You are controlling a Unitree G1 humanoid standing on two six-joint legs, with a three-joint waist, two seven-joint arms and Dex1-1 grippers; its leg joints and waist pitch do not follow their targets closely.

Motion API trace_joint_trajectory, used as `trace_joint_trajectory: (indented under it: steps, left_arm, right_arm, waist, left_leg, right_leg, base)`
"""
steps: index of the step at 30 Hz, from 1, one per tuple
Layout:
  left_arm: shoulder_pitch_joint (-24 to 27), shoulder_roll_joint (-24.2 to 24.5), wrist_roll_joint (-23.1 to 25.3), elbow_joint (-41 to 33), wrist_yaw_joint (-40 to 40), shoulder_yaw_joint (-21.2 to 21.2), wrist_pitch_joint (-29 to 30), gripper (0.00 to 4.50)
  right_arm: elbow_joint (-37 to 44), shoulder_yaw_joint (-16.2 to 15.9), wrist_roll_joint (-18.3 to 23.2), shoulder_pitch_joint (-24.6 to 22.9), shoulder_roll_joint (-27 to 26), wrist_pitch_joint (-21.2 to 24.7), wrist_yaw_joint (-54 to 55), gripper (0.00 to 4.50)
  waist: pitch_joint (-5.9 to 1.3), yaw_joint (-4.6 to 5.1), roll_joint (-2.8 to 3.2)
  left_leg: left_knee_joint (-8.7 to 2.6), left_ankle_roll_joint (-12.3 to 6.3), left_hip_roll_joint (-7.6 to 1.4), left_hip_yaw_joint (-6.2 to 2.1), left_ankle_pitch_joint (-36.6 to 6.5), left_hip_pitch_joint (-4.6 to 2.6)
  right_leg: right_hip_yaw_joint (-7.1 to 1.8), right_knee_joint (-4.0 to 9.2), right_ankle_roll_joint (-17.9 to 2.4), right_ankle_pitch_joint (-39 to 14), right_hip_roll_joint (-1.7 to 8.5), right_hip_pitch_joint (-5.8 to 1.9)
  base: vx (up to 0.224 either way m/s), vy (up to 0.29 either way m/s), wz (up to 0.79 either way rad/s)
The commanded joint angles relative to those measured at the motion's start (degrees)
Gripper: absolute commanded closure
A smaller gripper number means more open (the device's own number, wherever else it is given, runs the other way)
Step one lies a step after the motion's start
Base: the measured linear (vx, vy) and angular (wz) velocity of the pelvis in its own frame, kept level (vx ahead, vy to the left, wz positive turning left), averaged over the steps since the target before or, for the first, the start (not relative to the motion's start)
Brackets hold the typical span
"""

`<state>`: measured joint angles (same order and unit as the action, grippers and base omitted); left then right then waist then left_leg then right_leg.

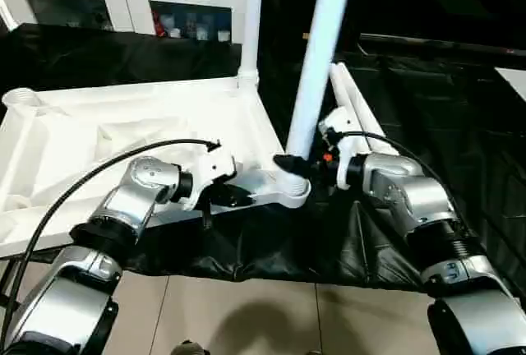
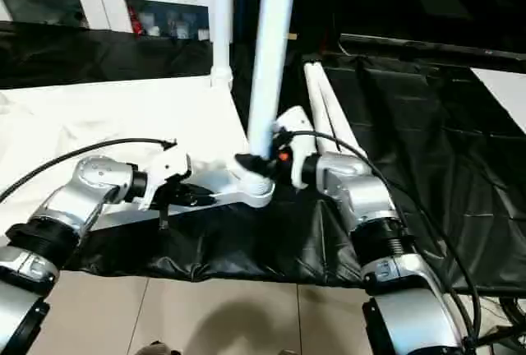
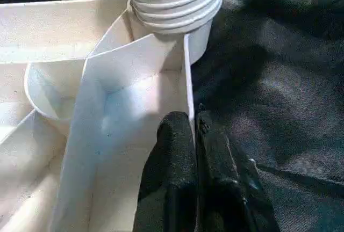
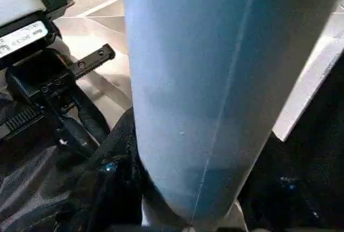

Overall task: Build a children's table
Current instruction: Insert table leg to table base

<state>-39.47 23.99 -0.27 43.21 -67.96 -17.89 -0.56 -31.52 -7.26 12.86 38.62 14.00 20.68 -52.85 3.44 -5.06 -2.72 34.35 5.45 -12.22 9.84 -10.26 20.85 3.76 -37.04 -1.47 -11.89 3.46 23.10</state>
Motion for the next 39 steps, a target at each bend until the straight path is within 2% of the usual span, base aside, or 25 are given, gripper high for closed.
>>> trace_joint_trajectory:
  steps: [1, 6, 13, 14, 15, 20, 28, 34, 38, 39]
  left_arm:
    - [1.1, 0.0, 0.0, -0.9, -1.8, -0.4, -0.7, 4.5]
    - [1.3, -0.1, -0.2, -1.7, -2.0, -0.2, -0.3, 4.5]
    - [1.2, -0.4, -0.4, -1.8, -2.5, 0.0, 0.1, 4.5]
    - [1.2, -0.5, -0.3, -1.8, -2.4, 0.0, 0.1, 4.5]
    - [1.2, -0.5, -0.2, -1.7, -2.1, 0.0, 0.0, 4.5]
    - [1.1, -0.6, 0.1, -1.4, -1.5, 0.2, -0.1, 4.5]
    - [0.5, -0.9, 0.6, -0.4, 0.0, 0.5, -0.7, 4.5]
    - [0.1, -1.3, 0.8, 0.4, 0.9, 0.7, -1.0, 4.5]
    - [-0.2, -1.6, 1.0, 0.8, 1.1, 0.8, -1.3, 4.5]
    - [-0.2, -1.6, 1.0, 0.8, 1.1, 0.8, -1.3, 4.5]
  right_arm:
    - [0.0, -0.7, -0.9, -0.7, 0.6, 0.7, 0.1, 2.63]
    - [-0.8, 0.3, -1.2, -0.8, 0.9, -0.2, 1.2, 2.63]
    - [-3.1, 3.5, 0.5, -1.1, 0.1, -0.5, 3.8, 2.63]
    - [-3.2, 4.0, 1.2, -1.3, -0.1, -0.3, 3.5, 2.63]
    - [-3.3, 4.6, 1.9, -1.6, -0.2, -0.1, 3.3, 2.63]
    - [-4.0, 6.2, 3.5, -3.9, -0.6, -0.8, 3.4, 2.63]
    - [-4.0, 9.6, 5.0, -8.7, -2.0, -5.4, 5.6, 2.63]
    - [-1.7, 8.6, 3.4, -12.5, -2.6, -9.4, 6.9, 2.63]
    - [0.1, 4.7, -0.3, -13.6, -2.4, -11.6, 7.5, 2.63]
    - [0.1, 4.7, -0.3, -13.6, -2.4, -11.6, 7.5, 2.63]
  waist:
    - [-4.2, 0.03, 0.16]
    - [-4.21, 0.06, 0.29]
    - [-4.29, 0.12, 0.24]
    - [-4.28, 0.04, 1.0]
    - [-4.3, 0.16, 0.57]
    - [-4.32, 0.0, 0.56]
    - [-4.25, 0.02, 0.73]
    - [-4.09, -0.04, 0.71]
    - [-3.86, -0.01, 0.84]
    - [-3.82, 0.04, 0.8]
  left_leg:
    - [-3.71, -0.74, -1.1, 0.1, -6.6, -0.49]
    - [-3.73, -0.48, -1.11, 0.11, -6.7, -0.54]
    - [-3.7, -0.62, -1.08, 0.14, -6.3, -0.49]
    - [-3.7, -0.5, -1.09, 0.03, -6.6, -0.52]
    - [-3.67, -0.49, -1.05, 0.13, -6.8, -0.49]
    - [-3.69, -0.7, -1.11, 0.12, -6.8, -0.52]
    - [-3.82, -0.5, -1.11, 0.07, -8.0, -0.59]
    - [-4.0, -0.23, -1.08, 0.0, -9.4, -0.68]
    - [-4.25, 0.39, -1.08, -0.11, -11.4, -0.87]
    - [-4.26, 0.47, -1.07, -0.11, -11.7, -0.83]
  right_leg:
    - [-3.1, 4.15, -12.1, -3.3, 4.41, -3.55]
    - [-3.14, 4.21, -12.0, -3.5, 4.43, -3.5]
    - [-3.12, 4.09, -12.3, -2.5, 4.35, -3.55]
    - [-3.11, 4.05, -12.5, -2.5, 4.43, -3.5]
    - [-3.13, 4.16, -12.6, -1.9, 4.28, -3.58]
    - [-3.1, 4.1, -12.9, -1.4, 4.38, -3.59]
    - [-3.08, 4.44, -12.6, -3.6, 4.39, -3.51]
    - [-3.06, 4.78, -11.7, -6.3, 4.38, -3.42]
    - [-3.08, 5.25, -10.6, -10.3, 4.43, -3.25]
    - [-3.11, 5.31, -10.4, -10.8, 4.42, -3.26]
  base:
    - [0.0, 0.0, 0.0]
    - [0.0, 0.0, 0.0]
    - [0.0, 0.0, 0.0]
    - [0.0, 0.0, 0.0]
    - [0.0, 0.0, 0.0]
    - [0.0, 0.0, 0.0]
    - [0.0, 0.0, 0.0]
    - [0.0, 0.0, 0.0]
    - [0.0, 0.0, 0.0]
    - [0.0, 0.0, 0.0]
